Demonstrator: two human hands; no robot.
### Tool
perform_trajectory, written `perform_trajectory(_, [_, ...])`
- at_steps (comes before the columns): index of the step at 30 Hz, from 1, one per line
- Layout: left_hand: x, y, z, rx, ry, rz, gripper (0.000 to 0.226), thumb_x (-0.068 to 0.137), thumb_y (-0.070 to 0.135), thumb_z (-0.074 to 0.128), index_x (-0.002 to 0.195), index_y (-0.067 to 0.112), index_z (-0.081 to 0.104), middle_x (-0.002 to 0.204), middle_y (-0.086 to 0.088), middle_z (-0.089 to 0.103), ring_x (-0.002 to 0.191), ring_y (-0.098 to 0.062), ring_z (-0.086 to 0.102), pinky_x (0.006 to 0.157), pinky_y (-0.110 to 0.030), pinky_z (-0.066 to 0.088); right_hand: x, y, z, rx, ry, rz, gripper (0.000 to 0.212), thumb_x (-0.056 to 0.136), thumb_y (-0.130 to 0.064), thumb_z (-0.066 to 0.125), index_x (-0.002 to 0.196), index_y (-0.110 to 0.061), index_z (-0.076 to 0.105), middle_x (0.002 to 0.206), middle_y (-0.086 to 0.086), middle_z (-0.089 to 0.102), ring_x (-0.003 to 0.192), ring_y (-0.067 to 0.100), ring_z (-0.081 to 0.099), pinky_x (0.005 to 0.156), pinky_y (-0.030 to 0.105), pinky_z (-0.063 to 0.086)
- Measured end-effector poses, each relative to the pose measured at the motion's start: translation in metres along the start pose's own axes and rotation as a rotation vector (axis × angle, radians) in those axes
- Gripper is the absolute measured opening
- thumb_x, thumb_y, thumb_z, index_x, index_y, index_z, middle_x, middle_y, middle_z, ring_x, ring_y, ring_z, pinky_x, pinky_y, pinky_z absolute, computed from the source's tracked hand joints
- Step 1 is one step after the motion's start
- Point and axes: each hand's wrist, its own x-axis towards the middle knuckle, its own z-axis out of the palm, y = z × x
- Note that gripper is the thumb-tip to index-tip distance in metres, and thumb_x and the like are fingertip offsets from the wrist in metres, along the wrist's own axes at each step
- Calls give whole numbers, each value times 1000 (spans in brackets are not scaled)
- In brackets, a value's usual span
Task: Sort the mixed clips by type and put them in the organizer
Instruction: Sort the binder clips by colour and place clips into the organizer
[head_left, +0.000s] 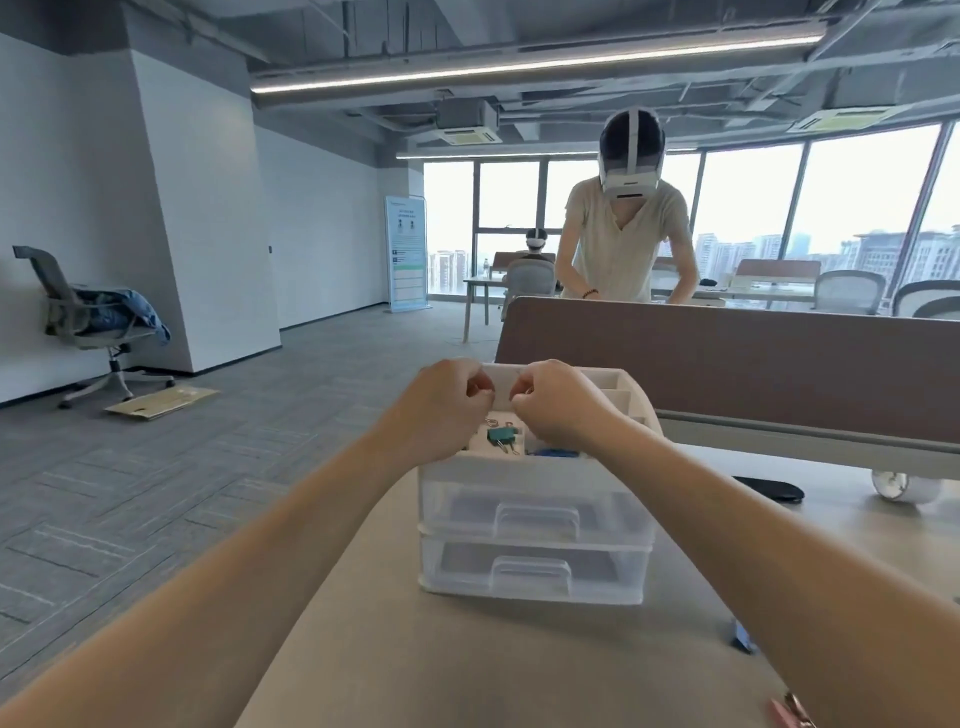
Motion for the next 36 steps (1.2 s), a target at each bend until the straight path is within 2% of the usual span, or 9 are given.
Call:
perform_trajectory(6, [-16, 65, 49, -110, -43, 180, 14, 96, 18, 53, 89, 19, 65, 79, 9, 62, 70, -6, 54, 57, -10, 35, -68, 72, -28, 18, 167, 96, 25, 88, -18, 46, 72, -15, 66, 70, 0, 64, 62, 23, 56, 62, 44, 54])
perform_trajectory(10, [-22, 107, 94, -150, -175, 246, 13, 99, 21, 52, 93, 24, 63, 85, 9, 62, 78, -9, 57, 66, -15, 41, -115, 120, -47, -18, 161, 203, 25, 93, -21, 46, 78, -17, 66, 72, 1, 64, 64, 21, 58, 58, 36, 50])
perform_trajectory(13, [-21, 133, 132, -148, -253, 272, 11, 98, 24, 53, 93, 25, 63, 82, 8, 63, 75, -8, 58, 68, -23, 50, -146, 157, -61, -35, 173, 271, 24, 91, -22, 46, 83, -15, 67, 76, 1, 66, 69, 22, 61, 62, 37, 52])
perform_trajectory(16, [-19, 161, 169, -178, -320, 296, 13, 96, 23, 54, 86, 25, 63, 76, 8, 63, 71, -13, 58, 64, -29, 47, -173, 195, -76, -54, 156, 343, 24, 92, -21, 46, 87, -14, 69, 82, 0, 68, 74, 19, 63, 66, 35, 52])
perform_trajectory(19, [-17, 187, 205, -189, -395, 325, 13, 95, 25, 53, 86, 26, 62, 80, 7, 64, 75, -15, 61, 69, -35, 51, -195, 233, -88, -74, 157, 417, 24, 93, -22, 45, 85, -16, 67, 82, 0, 68, 75, 19, 62, 64, 31, 48])
perform_trajectory(25, [-9, 233, 275, -206, -541, 369, 12, 96, 24, 52, 88, 23, 61, 87, 8, 65, 82, -14, 63, 72, -31, 51, -231, 308, -106, -91, 160, 558, 23, 95, -25, 48, 85, -14, 66, 83, 1, 67, 78, 20, 61, 68, 35, 49])
perform_trajectory(29, [-1, 255, 323, -191, -587, 393, 10, 97, 23, 53, 94, 22, 63, 89, 9, 62, 81, -9, 59, 62, -20, 40, -246, 356, -118, -104, 175, 637, 20, 93, -25, 52, 81, -19, 67, 81, -3, 66, 77, 20, 61, 70, 35, 50])
perform_trajectory(32, [8, 267, 355, -162, -613, 415, 12, 97, 21, 52, 98, 22, 63, 99, 5, 64, 84, -10, 58, 66, -22, 41, -252, 387, -126, -137, 177, 684, 15, 90, -21, 54, 82, -25, 66, 88, -6, 67, 81, 16, 61, 71, 33, 52])
perform_trajectory(36, [26, 276, 398, -65, -653, 388, 23, 97, 17, 50, 114, 17, 64, 117, -1, 63, 95, -15, 60, 83, -31, 50, -252, 421, -134, -193, 144, 707, 18, 87, -14, 55, 80, -29, 62, 93, -6, 66, 88, 17, 61, 72, 29, 47])
